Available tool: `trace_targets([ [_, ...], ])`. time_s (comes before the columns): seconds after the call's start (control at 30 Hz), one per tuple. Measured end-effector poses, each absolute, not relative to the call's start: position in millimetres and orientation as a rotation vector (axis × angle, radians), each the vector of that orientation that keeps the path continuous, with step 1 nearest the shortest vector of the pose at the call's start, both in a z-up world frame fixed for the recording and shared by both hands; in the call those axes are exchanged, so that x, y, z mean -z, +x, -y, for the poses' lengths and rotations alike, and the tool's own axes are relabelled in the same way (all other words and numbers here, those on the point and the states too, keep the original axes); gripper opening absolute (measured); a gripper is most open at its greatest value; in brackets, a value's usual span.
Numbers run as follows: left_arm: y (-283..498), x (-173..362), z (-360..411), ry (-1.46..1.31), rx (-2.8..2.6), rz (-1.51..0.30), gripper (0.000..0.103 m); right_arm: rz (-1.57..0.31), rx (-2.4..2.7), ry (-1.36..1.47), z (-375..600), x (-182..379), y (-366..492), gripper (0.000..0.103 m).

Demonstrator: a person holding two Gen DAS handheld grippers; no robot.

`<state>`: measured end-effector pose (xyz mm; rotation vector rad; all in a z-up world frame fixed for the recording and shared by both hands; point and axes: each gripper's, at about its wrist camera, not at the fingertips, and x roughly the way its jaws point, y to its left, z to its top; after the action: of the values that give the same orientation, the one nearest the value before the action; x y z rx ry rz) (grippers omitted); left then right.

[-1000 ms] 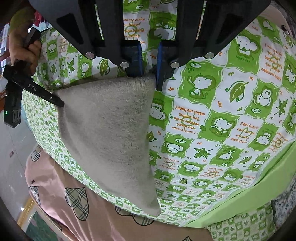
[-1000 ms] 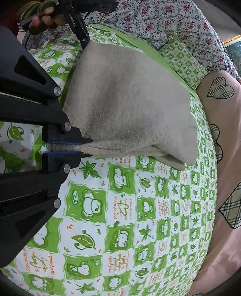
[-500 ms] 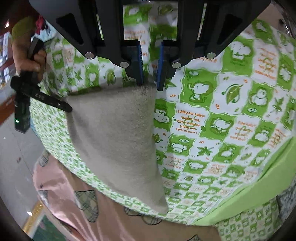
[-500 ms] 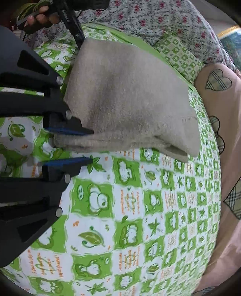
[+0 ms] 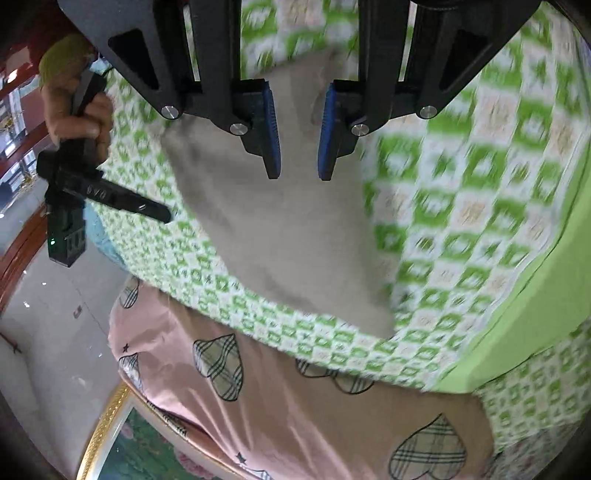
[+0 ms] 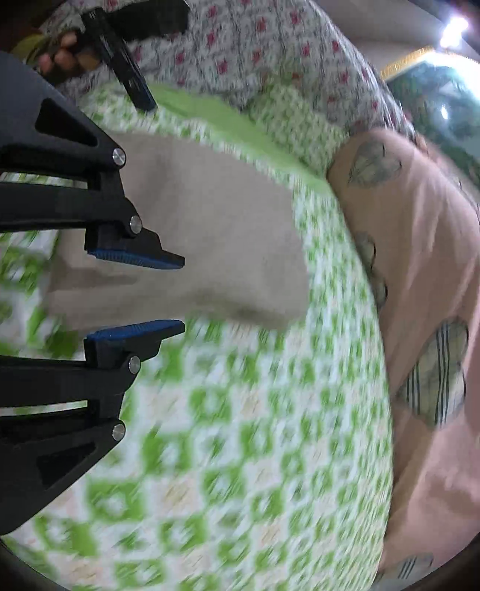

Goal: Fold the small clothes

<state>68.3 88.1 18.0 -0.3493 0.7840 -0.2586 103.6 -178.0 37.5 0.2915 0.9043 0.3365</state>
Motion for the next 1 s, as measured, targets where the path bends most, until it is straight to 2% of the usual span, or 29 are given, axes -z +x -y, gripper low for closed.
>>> trace_targets([
  [0.2,123.7,-12.7,-86.4,-0.355,0.254,-0.807,0.02,-0.92,-0.398,0.298,148.5,-25.0,147.0,0.03],
  [0.27,139.8,0.0,-86.4,-0.34,0.234,-0.843,0.017,-0.962,-0.38,0.278,147.3,-11.1,161.0,0.03],
  [0.3,143.7,5.5,-87.4,-0.337,0.221,-0.851,0.016,-0.984,-0.365,0.266,150.8,-4.7,165.6,0.028],
  [0.33,148.9,11.7,-87.6,-0.331,0.204,-0.862,0.01,-1.014,-0.352,0.244,152.5,4.3,171.2,0.022],
  [0.4,150.1,21.6,-86.1,-0.314,0.196,-0.863,0.008,-1.043,-0.332,0.218,153.7,17.8,179.3,0.013],
  [0.53,158.2,29.2,-84.3,-0.32,0.2,-0.872,0.008,-1.024,-0.323,0.201,159.4,25.6,187.1,0.012],
  [0.73,141.1,14.4,-84.1,-0.326,0.226,-0.86,0.008,-1.01,-0.32,0.236,166.2,19.8,186.8,0.01],
  [0.83,116.6,2.8,-84.0,-0.334,0.232,-0.829,0.008,-0.987,-0.32,0.228,167.4,4.9,163.6,0.014],
  [1.0,66.0,-1.0,-78.0,-0.349,0.25,-0.804,0.008,-0.942,-0.365,0.245,170.6,-16.3,116.1,0.015],
])
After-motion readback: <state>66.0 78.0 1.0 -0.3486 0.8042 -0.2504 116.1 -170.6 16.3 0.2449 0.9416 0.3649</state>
